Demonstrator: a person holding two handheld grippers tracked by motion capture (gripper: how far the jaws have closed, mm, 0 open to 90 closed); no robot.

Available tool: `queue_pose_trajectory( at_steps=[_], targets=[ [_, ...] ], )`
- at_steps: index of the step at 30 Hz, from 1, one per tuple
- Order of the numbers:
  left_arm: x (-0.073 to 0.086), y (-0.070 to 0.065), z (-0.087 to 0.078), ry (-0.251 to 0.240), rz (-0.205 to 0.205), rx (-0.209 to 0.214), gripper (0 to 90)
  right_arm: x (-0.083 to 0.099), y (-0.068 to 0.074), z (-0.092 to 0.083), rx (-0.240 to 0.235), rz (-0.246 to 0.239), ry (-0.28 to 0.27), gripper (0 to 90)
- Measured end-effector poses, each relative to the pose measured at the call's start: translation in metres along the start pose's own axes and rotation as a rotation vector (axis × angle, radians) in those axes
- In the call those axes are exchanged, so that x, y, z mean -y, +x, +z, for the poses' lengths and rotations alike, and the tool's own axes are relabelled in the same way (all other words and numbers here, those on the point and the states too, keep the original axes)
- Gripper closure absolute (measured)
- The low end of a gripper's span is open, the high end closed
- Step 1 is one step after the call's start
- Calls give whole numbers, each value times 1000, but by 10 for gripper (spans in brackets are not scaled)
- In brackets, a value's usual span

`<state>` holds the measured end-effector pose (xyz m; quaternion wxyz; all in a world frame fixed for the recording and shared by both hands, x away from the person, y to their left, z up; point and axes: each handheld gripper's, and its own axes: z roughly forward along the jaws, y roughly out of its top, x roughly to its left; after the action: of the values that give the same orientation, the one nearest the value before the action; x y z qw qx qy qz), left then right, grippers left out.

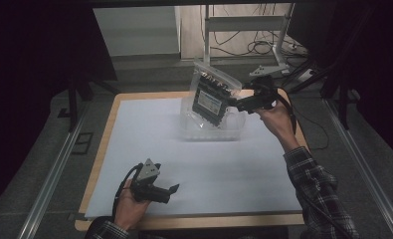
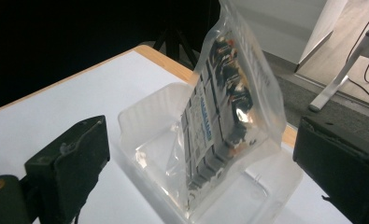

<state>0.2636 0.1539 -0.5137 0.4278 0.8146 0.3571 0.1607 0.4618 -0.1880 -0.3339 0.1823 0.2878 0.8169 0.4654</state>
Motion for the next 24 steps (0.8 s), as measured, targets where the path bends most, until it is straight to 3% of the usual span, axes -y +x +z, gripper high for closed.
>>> queue_pose_trajectory(
  at_steps=[16, 24],
  targets=[
    [1, -1, 2, 7, 18, -21, 26, 27, 12, -12, 5, -8, 11, 9],
    [1, -2, 3, 13, 28, -32, 24, 50, 21, -18, 17, -15, 9, 0]
  ],
)
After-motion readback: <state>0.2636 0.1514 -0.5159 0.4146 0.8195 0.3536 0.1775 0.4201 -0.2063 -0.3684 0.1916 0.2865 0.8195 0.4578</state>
